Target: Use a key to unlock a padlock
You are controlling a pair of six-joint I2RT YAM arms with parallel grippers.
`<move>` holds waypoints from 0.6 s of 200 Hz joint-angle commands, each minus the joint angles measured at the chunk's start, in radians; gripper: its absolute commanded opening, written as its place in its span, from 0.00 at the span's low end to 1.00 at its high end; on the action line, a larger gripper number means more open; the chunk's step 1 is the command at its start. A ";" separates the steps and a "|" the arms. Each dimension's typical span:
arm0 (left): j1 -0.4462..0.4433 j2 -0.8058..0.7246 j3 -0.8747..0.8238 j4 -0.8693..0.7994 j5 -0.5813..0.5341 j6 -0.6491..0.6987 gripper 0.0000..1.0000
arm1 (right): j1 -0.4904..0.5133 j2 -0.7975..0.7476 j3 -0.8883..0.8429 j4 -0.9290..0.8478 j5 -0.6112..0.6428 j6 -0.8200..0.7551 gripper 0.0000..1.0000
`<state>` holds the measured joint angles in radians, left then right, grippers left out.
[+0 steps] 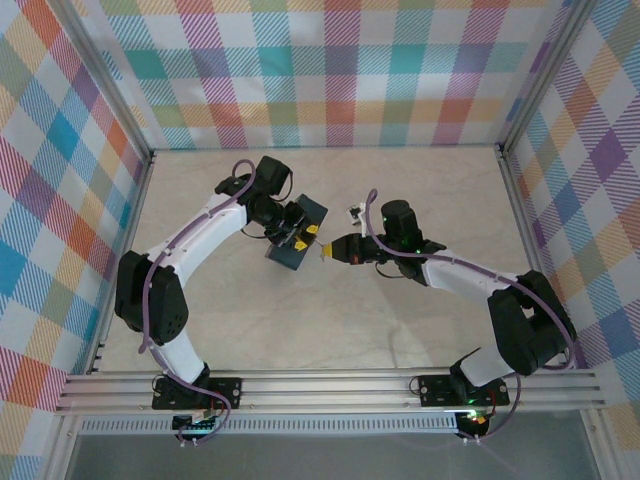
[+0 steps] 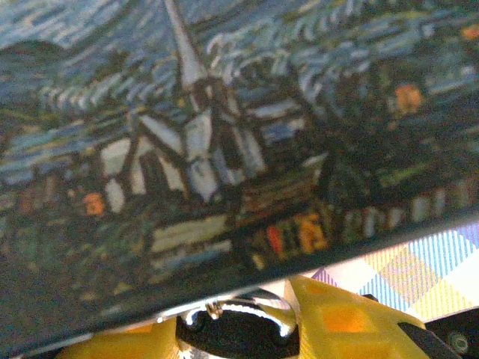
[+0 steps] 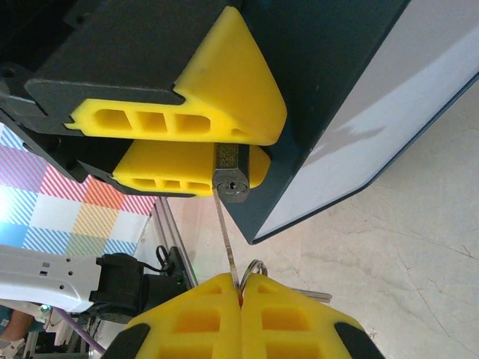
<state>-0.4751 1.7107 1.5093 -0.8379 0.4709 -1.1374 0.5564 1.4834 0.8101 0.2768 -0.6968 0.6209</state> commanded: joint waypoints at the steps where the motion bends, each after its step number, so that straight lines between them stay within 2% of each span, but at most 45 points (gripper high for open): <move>1: 0.006 -0.052 0.014 0.013 0.027 -0.003 0.08 | 0.008 0.017 0.017 0.036 -0.015 0.000 0.02; 120: -0.005 -0.052 0.008 0.025 0.037 -0.007 0.08 | 0.009 0.032 0.039 0.038 -0.013 0.003 0.02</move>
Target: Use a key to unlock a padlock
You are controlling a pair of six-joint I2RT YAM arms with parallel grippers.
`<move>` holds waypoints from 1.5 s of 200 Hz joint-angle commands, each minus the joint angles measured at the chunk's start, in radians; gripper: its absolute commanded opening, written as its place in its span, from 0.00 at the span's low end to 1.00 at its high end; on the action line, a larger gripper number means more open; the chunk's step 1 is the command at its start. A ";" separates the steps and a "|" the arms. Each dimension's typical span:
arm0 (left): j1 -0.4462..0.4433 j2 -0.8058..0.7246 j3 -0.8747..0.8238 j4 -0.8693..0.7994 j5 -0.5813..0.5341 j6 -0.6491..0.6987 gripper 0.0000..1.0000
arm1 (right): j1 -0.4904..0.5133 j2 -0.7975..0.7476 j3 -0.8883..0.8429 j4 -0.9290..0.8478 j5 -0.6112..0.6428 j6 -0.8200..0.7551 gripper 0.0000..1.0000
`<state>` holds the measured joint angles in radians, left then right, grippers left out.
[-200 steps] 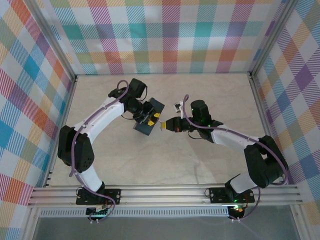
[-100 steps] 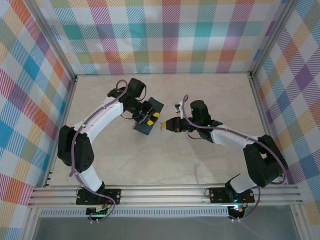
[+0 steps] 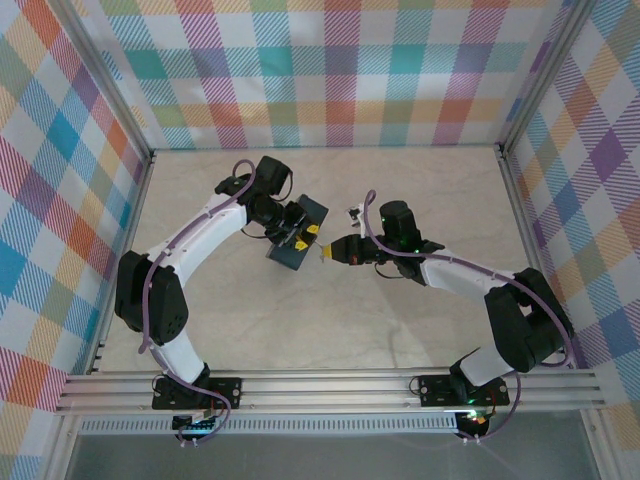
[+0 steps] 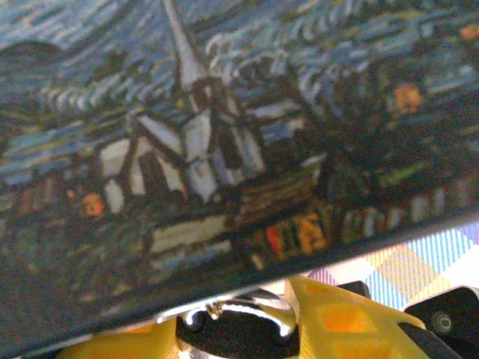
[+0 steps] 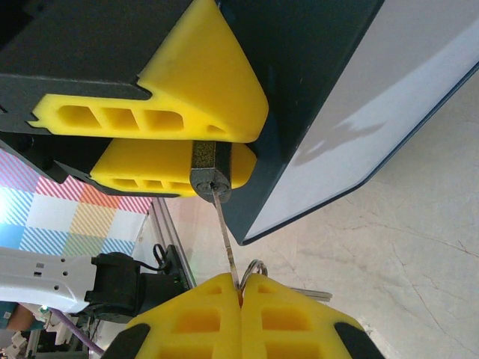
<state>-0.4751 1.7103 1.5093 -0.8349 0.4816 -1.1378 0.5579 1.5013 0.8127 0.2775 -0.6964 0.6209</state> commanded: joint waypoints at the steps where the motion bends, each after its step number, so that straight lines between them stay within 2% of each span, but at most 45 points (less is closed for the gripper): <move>1: -0.004 -0.051 0.008 0.023 0.026 -0.007 0.08 | 0.008 0.014 0.037 0.037 -0.014 0.003 0.02; 136: -0.028 -0.040 0.000 0.019 0.026 -0.010 0.07 | 0.014 0.022 0.061 0.061 -0.018 0.001 0.02; 182: -0.030 -0.027 0.015 0.005 0.038 0.001 0.07 | 0.031 -0.024 0.049 0.029 0.029 -0.066 0.02; 235: -0.041 -0.016 0.030 -0.071 0.047 0.041 0.07 | 0.062 -0.017 0.127 -0.053 0.074 -0.150 0.01; 300: -0.036 -0.032 -0.008 0.039 0.075 -0.059 0.07 | 0.094 -0.004 0.113 0.053 0.058 -0.142 0.02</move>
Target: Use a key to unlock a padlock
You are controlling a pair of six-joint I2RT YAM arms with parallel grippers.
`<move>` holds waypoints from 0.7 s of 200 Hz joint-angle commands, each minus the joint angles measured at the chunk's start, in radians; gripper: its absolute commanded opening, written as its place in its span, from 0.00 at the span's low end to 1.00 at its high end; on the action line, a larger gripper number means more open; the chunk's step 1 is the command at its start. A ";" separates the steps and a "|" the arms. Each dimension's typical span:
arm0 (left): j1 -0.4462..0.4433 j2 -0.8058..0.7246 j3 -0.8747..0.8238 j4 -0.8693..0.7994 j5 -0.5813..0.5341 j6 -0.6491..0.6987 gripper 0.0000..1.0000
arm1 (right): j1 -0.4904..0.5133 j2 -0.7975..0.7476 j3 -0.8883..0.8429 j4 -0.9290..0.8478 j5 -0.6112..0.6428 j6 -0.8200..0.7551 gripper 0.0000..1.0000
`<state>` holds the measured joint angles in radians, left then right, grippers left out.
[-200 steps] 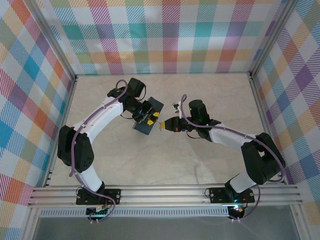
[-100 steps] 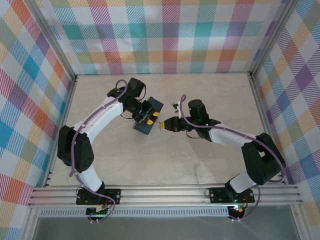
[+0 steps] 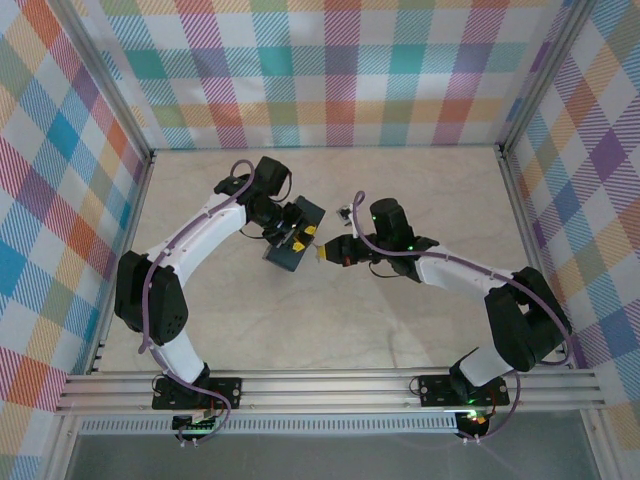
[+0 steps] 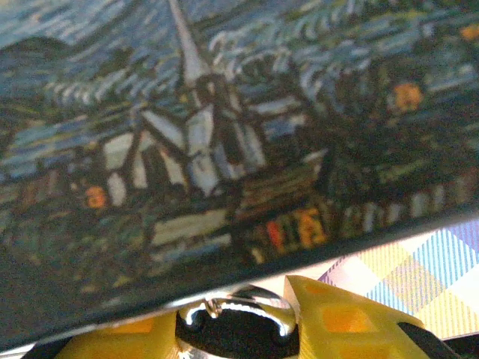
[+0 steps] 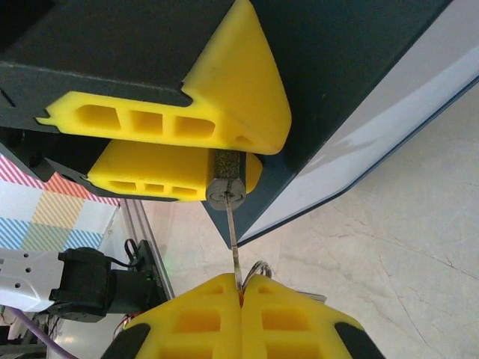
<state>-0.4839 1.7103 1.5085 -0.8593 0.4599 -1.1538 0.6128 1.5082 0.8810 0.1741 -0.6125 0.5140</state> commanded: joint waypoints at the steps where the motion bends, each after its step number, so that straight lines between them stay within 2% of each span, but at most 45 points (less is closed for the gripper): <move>1: -0.027 -0.033 -0.008 0.066 0.099 -0.045 0.07 | 0.040 -0.011 0.044 0.158 -0.026 -0.035 0.02; 35: -0.026 -0.038 0.001 0.060 0.102 -0.032 0.06 | 0.041 0.004 0.027 0.195 -0.020 -0.025 0.01; 57: -0.004 -0.043 0.013 0.006 0.085 0.017 0.06 | 0.031 -0.026 0.001 0.152 -0.025 -0.038 0.02; 84: 0.001 -0.031 0.027 -0.004 0.114 0.045 0.06 | 0.001 -0.039 -0.048 0.192 -0.039 -0.011 0.02; 140: -0.038 -0.017 0.056 0.003 0.125 0.036 0.06 | 0.001 0.031 0.036 0.252 -0.084 0.020 0.02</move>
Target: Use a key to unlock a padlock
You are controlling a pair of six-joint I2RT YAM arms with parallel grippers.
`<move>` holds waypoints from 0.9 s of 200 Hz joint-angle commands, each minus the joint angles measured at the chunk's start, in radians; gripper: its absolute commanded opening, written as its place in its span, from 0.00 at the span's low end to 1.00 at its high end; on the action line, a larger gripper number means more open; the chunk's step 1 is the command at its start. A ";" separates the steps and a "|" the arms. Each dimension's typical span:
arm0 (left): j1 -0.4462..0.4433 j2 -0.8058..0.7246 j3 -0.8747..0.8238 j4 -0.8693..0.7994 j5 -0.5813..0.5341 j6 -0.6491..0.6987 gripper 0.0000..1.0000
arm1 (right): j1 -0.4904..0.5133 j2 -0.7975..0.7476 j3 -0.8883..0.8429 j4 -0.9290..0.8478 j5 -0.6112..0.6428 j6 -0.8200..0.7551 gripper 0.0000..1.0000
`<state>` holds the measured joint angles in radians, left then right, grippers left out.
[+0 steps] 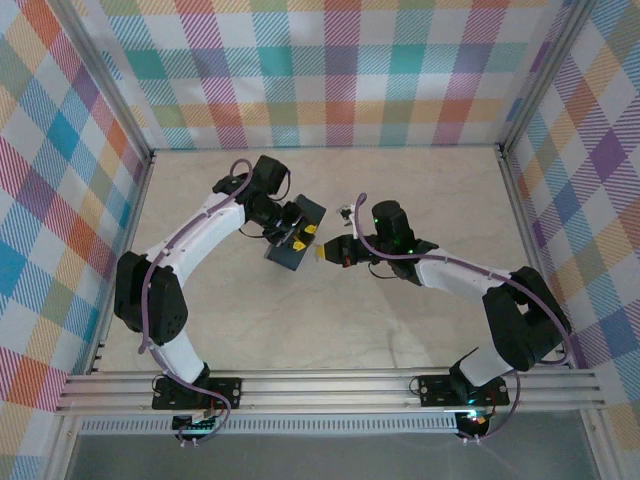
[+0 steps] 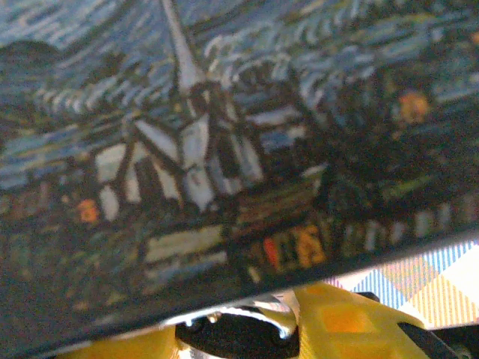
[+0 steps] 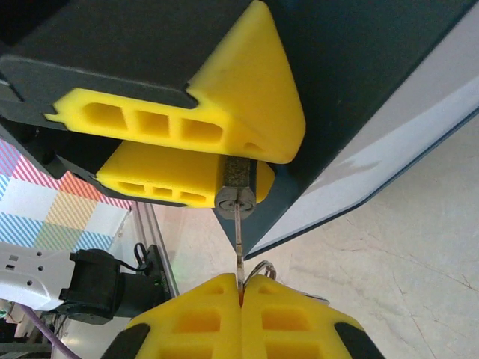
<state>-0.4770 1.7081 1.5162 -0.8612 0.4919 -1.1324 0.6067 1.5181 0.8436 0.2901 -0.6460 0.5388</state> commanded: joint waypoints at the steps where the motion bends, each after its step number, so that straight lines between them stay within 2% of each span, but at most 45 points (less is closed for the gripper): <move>1: -0.046 -0.015 0.048 0.005 0.093 0.014 0.06 | 0.007 0.022 0.075 0.137 -0.050 -0.006 0.02; 57: -0.094 -0.005 0.000 0.008 0.092 0.011 0.05 | 0.007 0.059 0.142 0.208 -0.071 0.010 0.02; 79: -0.085 0.010 0.047 -0.066 0.063 0.092 0.04 | 0.007 0.037 0.145 0.138 -0.086 -0.058 0.02; 106: -0.088 0.010 0.034 -0.028 0.091 0.065 0.05 | 0.007 0.041 0.171 0.050 -0.057 -0.115 0.05; 131: -0.050 -0.017 0.010 0.000 0.065 0.009 0.04 | 0.007 0.027 0.163 -0.012 -0.053 -0.151 0.20; 164: 0.005 -0.048 0.021 -0.069 0.000 -0.008 0.05 | -0.024 -0.120 0.065 -0.218 0.055 -0.318 0.43; 180: 0.008 -0.049 0.021 -0.076 -0.010 -0.016 0.05 | -0.046 -0.193 0.025 -0.279 0.113 -0.391 0.48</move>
<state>-0.4850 1.7081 1.5284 -0.8993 0.4736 -1.1275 0.5919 1.4441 0.9169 0.1219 -0.6201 0.3157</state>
